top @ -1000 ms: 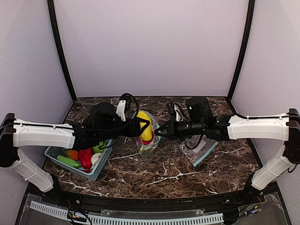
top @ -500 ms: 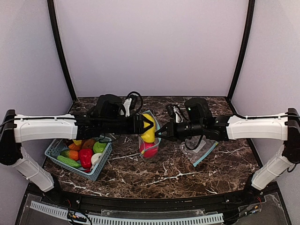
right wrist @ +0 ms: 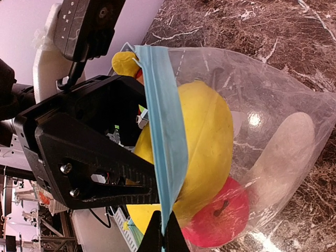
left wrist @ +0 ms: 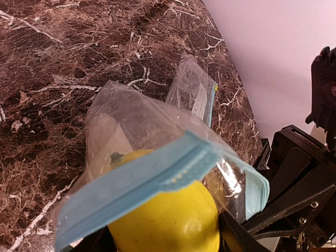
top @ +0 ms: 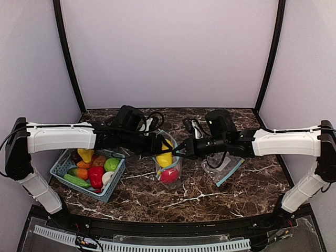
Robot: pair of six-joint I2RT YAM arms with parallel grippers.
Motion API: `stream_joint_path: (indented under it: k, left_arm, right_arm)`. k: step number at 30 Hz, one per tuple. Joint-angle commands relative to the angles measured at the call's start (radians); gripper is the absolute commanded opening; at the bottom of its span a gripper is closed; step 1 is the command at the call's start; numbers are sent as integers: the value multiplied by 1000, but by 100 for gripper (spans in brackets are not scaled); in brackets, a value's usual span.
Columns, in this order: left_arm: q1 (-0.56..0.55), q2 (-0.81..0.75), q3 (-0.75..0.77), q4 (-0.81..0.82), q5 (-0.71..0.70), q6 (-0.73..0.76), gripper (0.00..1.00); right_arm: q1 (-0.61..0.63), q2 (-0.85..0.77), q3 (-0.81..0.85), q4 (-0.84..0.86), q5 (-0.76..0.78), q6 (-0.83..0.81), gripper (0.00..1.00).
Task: Place the food in the zip-top bag and seal the zipper
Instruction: Place the fake fruit in the zipper food storage bag, then adjust the zipper food storage bag at the center of the board.
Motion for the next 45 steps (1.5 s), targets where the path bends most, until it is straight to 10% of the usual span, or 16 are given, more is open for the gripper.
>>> stream_joint_path:
  k: [1, 20, 45]
  left_arm:
    - [22, 1, 42, -64, -22, 37, 44]
    - [31, -39, 50, -128, -73, 101, 87]
    - [68, -246, -192, -81, -51, -60, 69]
  right_arm:
    - [1, 11, 27, 11, -27, -35, 0]
    - [2, 36, 45, 15, -31, -26, 0]
    - [1, 36, 56, 17, -25, -17, 0]
